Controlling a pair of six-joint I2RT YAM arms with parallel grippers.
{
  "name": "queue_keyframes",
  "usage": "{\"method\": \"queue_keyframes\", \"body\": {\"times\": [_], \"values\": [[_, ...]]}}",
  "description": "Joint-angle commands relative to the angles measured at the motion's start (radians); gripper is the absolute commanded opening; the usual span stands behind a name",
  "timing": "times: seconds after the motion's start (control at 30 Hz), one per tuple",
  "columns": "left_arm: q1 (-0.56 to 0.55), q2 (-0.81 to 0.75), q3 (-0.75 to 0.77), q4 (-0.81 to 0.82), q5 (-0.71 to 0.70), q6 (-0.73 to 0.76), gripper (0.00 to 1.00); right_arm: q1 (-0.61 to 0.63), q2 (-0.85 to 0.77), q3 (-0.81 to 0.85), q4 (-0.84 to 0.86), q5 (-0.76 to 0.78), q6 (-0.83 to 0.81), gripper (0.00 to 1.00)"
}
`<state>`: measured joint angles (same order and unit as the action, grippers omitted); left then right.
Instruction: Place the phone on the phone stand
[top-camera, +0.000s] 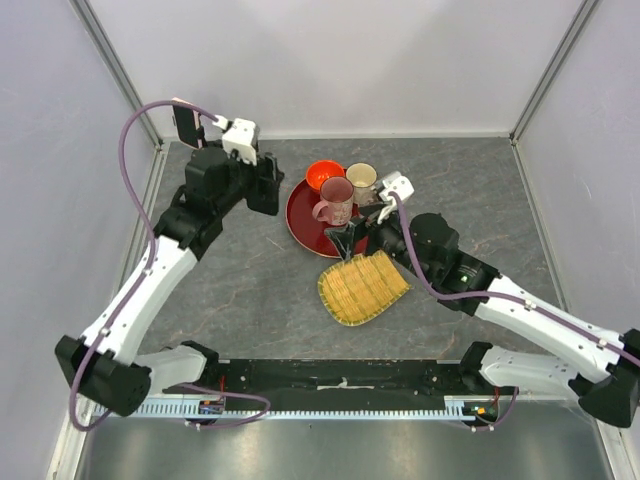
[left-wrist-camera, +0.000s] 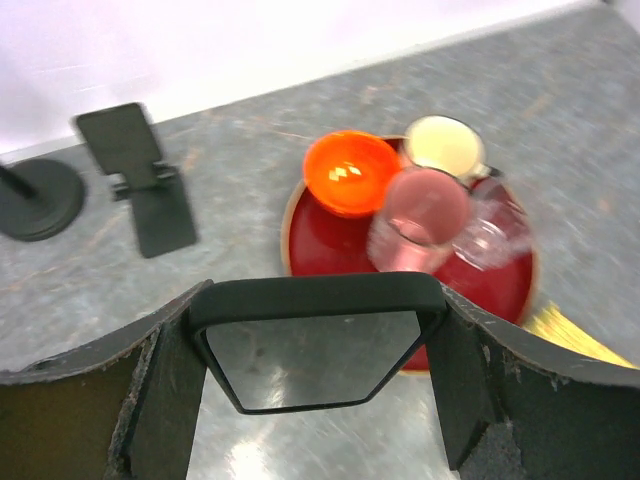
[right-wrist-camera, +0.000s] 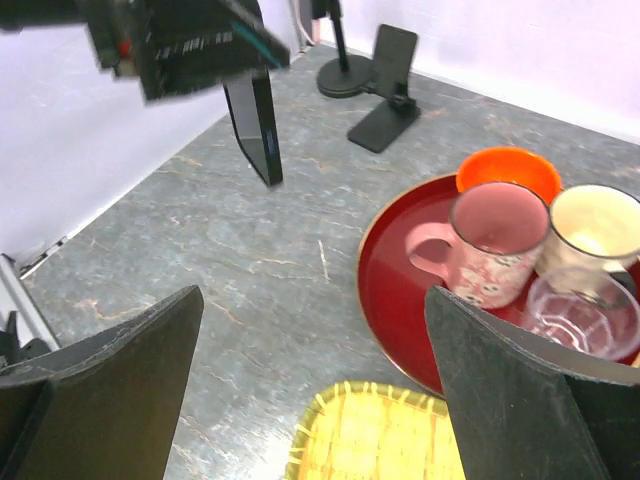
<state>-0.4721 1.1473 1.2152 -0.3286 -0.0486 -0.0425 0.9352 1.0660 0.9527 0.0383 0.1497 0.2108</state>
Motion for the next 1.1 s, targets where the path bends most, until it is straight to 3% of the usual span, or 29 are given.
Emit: {"method": "queue_keyframes", "body": {"times": [0.0, 0.17, 0.4, 0.67, 1.07], "values": [[0.183, 0.123, 0.084, 0.255, 0.082, 0.053, 0.02, -0.048, -0.063, -0.049, -0.070, -0.024, 0.013, 0.98], [0.299, 0.332, 0.185, 0.394, 0.200, 0.052, 0.02, -0.067, -0.098, -0.065, -0.113, -0.010, -0.011, 0.98], [0.336, 0.596, 0.380, 0.454, 0.171, 0.089, 0.02, -0.108, -0.074, -0.046, -0.141, 0.042, -0.050, 0.98], [0.369, 0.779, 0.497, 0.523, 0.164, 0.087, 0.02, -0.160, -0.040, -0.014, -0.136, 0.037, -0.048, 0.98], [0.400, 0.966, 0.727, 0.392, 0.162, 0.058, 0.02, -0.205, -0.024, -0.012, -0.130, 0.014, -0.031, 0.98]]}}
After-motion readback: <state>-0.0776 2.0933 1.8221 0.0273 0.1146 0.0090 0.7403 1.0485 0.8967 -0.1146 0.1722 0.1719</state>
